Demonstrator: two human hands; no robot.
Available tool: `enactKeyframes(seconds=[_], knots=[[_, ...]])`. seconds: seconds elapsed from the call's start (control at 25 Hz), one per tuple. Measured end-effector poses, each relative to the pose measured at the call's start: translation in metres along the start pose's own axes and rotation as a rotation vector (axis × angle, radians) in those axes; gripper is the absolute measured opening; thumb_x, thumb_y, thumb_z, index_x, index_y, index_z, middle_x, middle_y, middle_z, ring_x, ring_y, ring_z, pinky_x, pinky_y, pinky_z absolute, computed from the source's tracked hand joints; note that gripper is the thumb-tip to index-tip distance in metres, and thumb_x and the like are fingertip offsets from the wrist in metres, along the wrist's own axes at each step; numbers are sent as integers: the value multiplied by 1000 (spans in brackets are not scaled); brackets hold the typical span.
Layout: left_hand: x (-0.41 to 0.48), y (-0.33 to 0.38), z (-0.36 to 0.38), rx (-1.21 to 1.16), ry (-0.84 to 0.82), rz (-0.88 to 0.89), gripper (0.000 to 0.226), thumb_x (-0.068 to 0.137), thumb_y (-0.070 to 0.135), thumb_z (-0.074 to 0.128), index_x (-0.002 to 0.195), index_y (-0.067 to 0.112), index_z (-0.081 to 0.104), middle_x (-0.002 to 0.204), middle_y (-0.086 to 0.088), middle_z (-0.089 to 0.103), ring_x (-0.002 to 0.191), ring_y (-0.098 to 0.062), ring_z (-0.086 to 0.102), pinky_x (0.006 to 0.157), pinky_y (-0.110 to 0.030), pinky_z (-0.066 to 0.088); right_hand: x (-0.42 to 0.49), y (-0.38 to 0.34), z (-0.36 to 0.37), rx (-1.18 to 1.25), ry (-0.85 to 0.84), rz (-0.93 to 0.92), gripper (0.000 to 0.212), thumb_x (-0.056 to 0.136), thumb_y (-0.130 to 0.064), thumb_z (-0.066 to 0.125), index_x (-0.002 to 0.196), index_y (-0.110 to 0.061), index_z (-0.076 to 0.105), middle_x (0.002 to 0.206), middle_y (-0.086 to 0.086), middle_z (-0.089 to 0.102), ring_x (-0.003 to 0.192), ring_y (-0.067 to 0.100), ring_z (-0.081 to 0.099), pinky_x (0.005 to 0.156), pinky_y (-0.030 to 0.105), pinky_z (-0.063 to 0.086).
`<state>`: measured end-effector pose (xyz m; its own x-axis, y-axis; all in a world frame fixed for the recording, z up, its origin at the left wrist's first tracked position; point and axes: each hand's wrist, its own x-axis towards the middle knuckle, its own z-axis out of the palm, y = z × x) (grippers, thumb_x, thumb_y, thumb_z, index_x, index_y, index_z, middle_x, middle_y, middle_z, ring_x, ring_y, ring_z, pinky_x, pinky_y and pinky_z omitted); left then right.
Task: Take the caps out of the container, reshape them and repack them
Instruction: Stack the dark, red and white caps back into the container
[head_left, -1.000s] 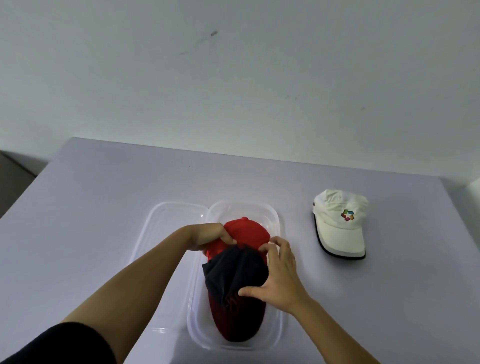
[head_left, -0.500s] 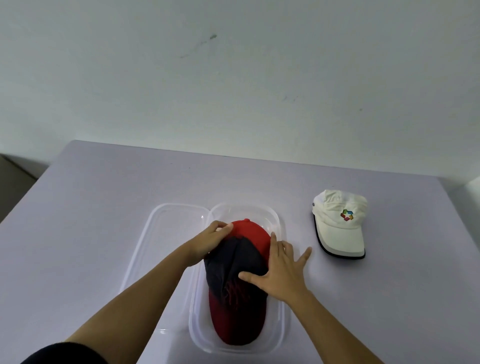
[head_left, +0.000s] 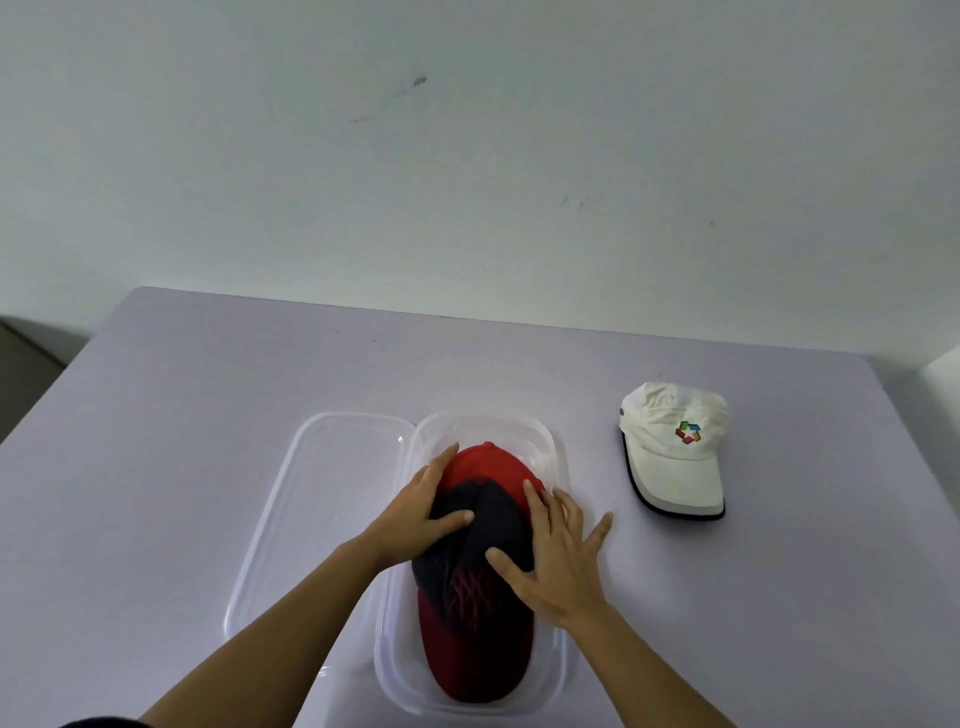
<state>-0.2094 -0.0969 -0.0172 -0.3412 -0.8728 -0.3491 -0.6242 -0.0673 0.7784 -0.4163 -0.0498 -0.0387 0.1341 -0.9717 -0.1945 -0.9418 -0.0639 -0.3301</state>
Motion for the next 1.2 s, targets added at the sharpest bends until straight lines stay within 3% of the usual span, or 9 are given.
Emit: enactKeyframes(seconds=[0.12,0.2,0.32,0.48,0.64,0.76,0.92,1.04,1.2], knots=[[1,-1,3,96,1,24,52,87,46,60,131,27,40,128,1,40,111,-12,47,98,-24,43,-1,0,-2,71,22,2,96,66,-85,3,141,-30,27,154,-2,22,142,14,-2,104,65,-18],[3,0,6,138,32,30,47,86,48,60,122,22,45,119,0,41,100,-12,49,84,-12,39,-1,1,-2,56,38,2,90,69,-83,2,132,-30,39,150,-1,29,142,15,2,105,65,-17],[4,-1,10,196,73,28,46,86,49,58,118,19,45,115,0,41,95,-13,49,79,-11,35,0,1,0,-13,38,14,86,74,-81,3,118,-24,50,139,2,46,141,21,20,104,68,-11],[4,3,14,177,78,-40,60,89,52,51,136,19,33,133,-5,39,115,-19,50,97,-24,40,2,-2,3,-124,7,44,77,84,-76,9,108,-21,57,117,2,65,129,25,46,98,76,11],[3,13,12,222,47,-106,65,92,56,39,146,22,25,157,-9,13,143,-27,22,116,-39,24,-2,0,-3,-1,45,-3,94,74,-78,-7,131,-23,44,150,-1,33,144,17,13,103,59,-19],[3,32,1,226,150,-5,60,93,54,40,143,23,30,158,-3,13,145,-22,16,114,-36,22,-4,16,-15,251,217,3,81,81,-75,5,126,-23,47,149,-1,32,140,15,18,113,52,-9],[33,73,-2,215,270,168,53,94,45,47,139,19,39,151,2,28,134,-13,35,104,-22,29,21,65,-34,422,515,300,51,89,-48,45,115,-5,54,126,17,54,121,34,47,103,49,37],[69,109,13,196,224,261,53,94,39,51,140,18,38,147,1,35,128,-13,45,100,-20,33,39,115,-46,677,593,745,49,85,-22,64,121,7,49,124,27,52,117,42,47,98,47,39],[114,144,46,26,104,154,61,92,35,55,145,20,29,148,-2,34,126,-16,48,100,-28,42,39,165,-46,1122,543,1239,71,84,-28,67,136,2,29,140,26,36,123,41,44,100,47,40]])
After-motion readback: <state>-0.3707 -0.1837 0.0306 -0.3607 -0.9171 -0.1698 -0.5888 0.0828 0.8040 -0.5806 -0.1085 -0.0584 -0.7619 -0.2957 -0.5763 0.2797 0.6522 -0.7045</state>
